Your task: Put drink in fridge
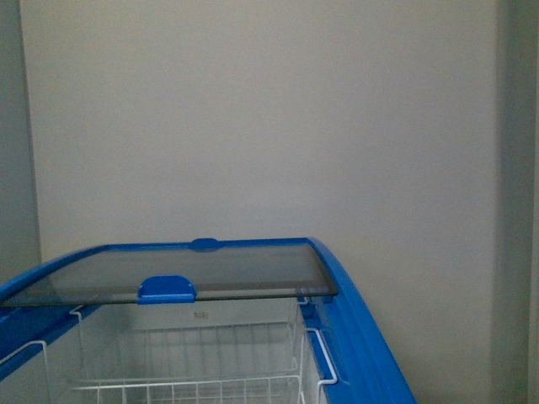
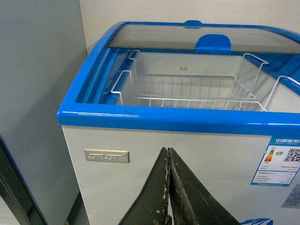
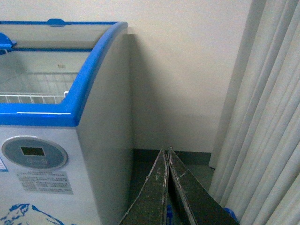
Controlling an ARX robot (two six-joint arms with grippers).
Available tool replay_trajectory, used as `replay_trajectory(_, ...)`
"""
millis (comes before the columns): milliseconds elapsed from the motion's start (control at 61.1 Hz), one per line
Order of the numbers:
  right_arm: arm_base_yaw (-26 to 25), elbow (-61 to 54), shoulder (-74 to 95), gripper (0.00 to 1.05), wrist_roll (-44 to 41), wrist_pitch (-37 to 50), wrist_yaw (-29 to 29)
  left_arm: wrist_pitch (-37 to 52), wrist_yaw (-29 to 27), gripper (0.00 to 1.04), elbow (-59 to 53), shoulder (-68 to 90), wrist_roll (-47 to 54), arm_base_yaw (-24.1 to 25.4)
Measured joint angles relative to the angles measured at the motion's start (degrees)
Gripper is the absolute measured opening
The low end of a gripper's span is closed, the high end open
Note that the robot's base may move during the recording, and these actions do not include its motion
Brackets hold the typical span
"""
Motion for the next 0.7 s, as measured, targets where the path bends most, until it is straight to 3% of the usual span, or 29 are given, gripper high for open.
replay_trajectory(229, 0.0, -1.3, -1.7, 0.03, 0.0, 0.2, 0.0, 0.0, 0.0, 0.03, 0.0, 0.0, 0.0, 0.0)
replay_trajectory(262, 0.0, -1.3, -1.7, 0.07, 0.0, 0.2, 0.0, 0.0, 0.0, 0.04, 0.0, 0.0, 0.0, 0.0)
replay_trajectory(459, 0.0, -1.3, -1.7, 0.41, 0.0, 0.2, 0.0, 0.0, 0.0, 0.39, 0.0, 0.0, 0.0, 0.0)
replay_trajectory(704, 0.0, -1.3, -1.7, 0.97, 0.0, 0.2, 0.0, 0.0, 0.0, 0.97, 0.0, 0.0, 0.0, 0.0)
